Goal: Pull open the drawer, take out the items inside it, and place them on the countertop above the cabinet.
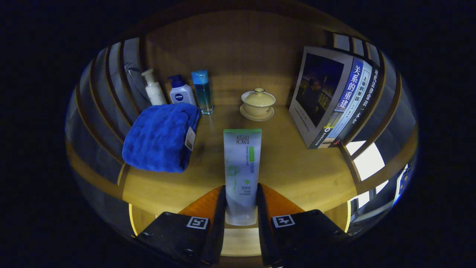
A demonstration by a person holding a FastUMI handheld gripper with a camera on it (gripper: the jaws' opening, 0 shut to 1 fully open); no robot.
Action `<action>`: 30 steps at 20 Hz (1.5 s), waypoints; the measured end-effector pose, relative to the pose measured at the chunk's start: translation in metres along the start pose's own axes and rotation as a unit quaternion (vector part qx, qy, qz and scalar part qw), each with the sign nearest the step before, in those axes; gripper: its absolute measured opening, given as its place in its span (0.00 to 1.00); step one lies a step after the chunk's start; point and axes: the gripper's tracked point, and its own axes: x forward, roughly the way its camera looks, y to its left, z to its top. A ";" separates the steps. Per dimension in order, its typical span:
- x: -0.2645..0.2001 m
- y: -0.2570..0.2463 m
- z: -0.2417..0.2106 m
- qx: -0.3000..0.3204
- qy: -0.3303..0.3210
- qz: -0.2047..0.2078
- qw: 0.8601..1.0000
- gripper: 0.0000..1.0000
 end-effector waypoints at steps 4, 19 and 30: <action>0.014 0.006 -0.004 0.003 -0.003 0.002 1.000 0.52; -0.036 0.008 -0.042 0.062 -0.073 0.021 0.995 1.00; -0.138 -0.002 -0.083 0.062 -0.225 0.046 0.971 1.00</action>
